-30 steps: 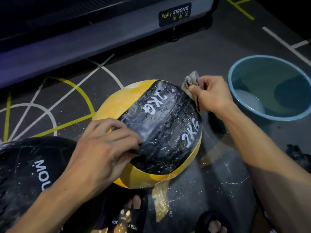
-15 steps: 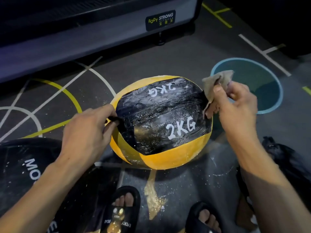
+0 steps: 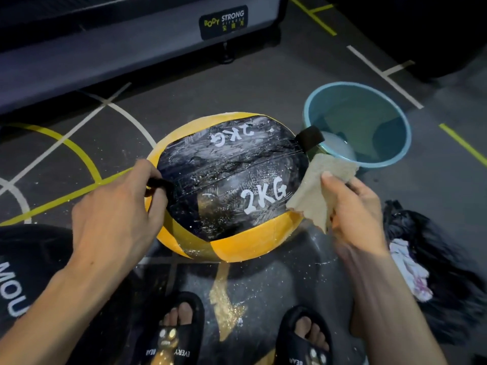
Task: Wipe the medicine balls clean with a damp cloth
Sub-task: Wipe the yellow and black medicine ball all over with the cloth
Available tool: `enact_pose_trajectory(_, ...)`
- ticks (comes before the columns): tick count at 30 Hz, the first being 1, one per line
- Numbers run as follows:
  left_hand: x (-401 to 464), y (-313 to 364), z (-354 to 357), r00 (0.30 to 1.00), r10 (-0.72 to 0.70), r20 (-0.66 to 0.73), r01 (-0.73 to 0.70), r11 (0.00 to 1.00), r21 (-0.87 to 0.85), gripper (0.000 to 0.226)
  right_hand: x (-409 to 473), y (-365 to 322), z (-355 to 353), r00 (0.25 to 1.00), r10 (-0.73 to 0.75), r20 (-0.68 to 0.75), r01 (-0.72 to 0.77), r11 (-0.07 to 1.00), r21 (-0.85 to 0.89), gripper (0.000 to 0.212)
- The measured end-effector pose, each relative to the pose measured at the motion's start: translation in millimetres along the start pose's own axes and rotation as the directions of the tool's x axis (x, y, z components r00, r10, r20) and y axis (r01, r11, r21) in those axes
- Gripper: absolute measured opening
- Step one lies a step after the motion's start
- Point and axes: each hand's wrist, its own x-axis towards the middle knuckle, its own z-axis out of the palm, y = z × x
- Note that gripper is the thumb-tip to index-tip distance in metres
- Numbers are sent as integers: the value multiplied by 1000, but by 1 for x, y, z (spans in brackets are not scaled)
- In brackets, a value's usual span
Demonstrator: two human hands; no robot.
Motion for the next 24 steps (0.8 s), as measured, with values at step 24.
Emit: enact_pose_trajectory(24,-24,-9,32,990,130,62,-116,974,-193,50,-27,59,-1,834,-544,90,455,587,-670,30)
